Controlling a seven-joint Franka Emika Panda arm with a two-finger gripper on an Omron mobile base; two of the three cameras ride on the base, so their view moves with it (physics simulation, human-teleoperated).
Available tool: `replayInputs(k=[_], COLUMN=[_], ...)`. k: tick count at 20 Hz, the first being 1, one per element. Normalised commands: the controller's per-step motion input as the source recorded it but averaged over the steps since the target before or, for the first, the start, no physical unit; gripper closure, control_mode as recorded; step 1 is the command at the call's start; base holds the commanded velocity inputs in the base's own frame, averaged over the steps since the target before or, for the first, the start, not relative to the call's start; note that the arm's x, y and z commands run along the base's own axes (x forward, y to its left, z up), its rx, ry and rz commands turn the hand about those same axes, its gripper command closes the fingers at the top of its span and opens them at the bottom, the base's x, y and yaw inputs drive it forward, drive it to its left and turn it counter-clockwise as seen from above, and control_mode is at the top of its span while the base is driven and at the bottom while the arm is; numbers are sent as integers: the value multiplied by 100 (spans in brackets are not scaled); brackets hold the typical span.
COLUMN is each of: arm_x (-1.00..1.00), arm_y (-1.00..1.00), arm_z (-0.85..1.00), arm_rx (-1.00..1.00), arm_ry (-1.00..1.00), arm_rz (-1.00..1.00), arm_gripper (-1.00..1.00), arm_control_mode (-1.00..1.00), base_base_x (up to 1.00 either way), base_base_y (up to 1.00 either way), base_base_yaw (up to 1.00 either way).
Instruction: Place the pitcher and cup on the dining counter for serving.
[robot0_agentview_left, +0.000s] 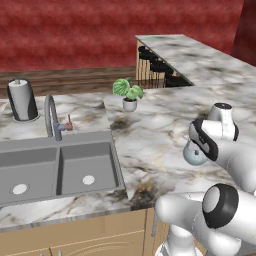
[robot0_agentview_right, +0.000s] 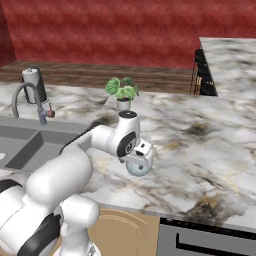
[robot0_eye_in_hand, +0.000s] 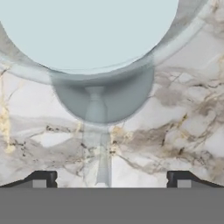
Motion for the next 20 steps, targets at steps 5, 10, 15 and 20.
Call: replayInputs(k=[5,10,15,20], arm_x=[23,27,17,0], arm_y=[0,0,0,0], arm_z=[-29,-27,-19,-3], arm_rx=[0,0,0,0], arm_ry=[0,-2,-4,-3], arm_rz=[0,0,0,0], arm_gripper=[-100,-100,100,100], arm_control_mode=[-100,-100,-100,-100], base_base_x=[0,0,0,0], base_base_y=[0,0,0,0], base_base_yaw=[0,0,0,0])
